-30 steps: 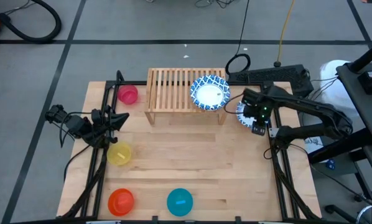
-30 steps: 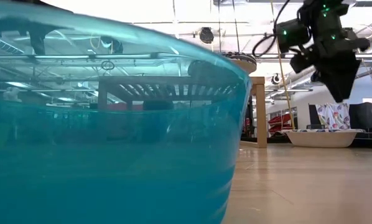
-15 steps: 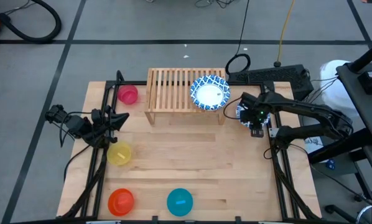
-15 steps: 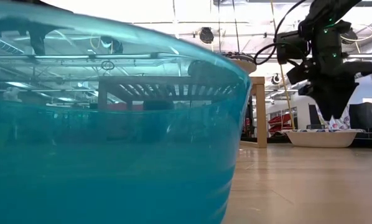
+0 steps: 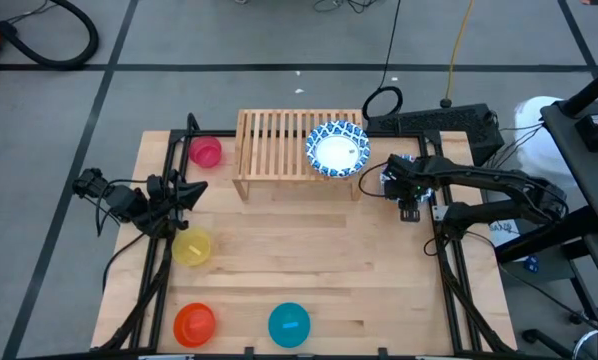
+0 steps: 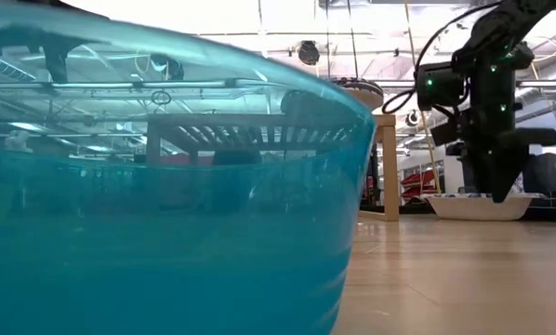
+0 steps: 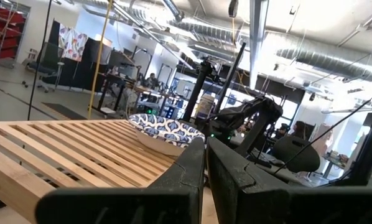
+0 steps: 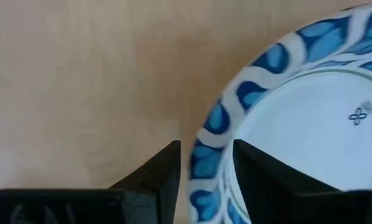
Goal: Place and stack bowls onto a shelf
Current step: Stack the white bowl on top of the white bowl on the shelf
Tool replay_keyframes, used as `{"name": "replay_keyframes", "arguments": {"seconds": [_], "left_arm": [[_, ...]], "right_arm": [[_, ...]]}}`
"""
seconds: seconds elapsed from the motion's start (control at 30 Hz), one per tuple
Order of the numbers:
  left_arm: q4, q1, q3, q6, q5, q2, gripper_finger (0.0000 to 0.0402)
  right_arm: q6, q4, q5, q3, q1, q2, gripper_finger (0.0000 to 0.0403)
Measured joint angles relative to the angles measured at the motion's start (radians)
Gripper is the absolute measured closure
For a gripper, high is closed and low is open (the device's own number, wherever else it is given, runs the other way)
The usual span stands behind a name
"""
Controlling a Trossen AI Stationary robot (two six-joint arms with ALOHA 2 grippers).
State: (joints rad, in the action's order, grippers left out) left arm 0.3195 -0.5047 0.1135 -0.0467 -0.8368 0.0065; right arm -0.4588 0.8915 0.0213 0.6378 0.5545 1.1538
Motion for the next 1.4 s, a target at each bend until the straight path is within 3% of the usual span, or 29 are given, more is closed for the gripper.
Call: {"name": "replay_keyframes", "arguments": {"seconds": [0.33, 0.63, 0.8, 1.13, 1.4], "left_arm": [[0.0, 0.0, 0.0, -0.012, -0.001, 0.0, 0.0378], [0.0, 0.0, 0.0, -0.014, -0.01, 0.0, 0.0378], [0.0, 0.0, 0.0, -0.014, -0.01, 0.0, 0.0378], [0.0, 0.0, 0.0, -0.01, -0.011, 0.0, 0.0378], [0.0, 0.0, 0.0, 0.0, -0.011, 0.0, 0.0378]], "right_arm": [[-0.006, -0.058, 0.008, -0.061, 0.0, 0.0, 0.027], [-0.004, -0.06, 0.032, -0.061, 0.0, -0.002, 0.0389], [0.024, -0.034, 0.056, -0.046, 0.0, 0.0, 0.0398], [0.063, 0.281, 0.054, 0.191, 0.0, -0.029, 0.0402], [0.079, 0.526, 0.134, 0.506, 0.0, -0.069, 0.0403]]}}
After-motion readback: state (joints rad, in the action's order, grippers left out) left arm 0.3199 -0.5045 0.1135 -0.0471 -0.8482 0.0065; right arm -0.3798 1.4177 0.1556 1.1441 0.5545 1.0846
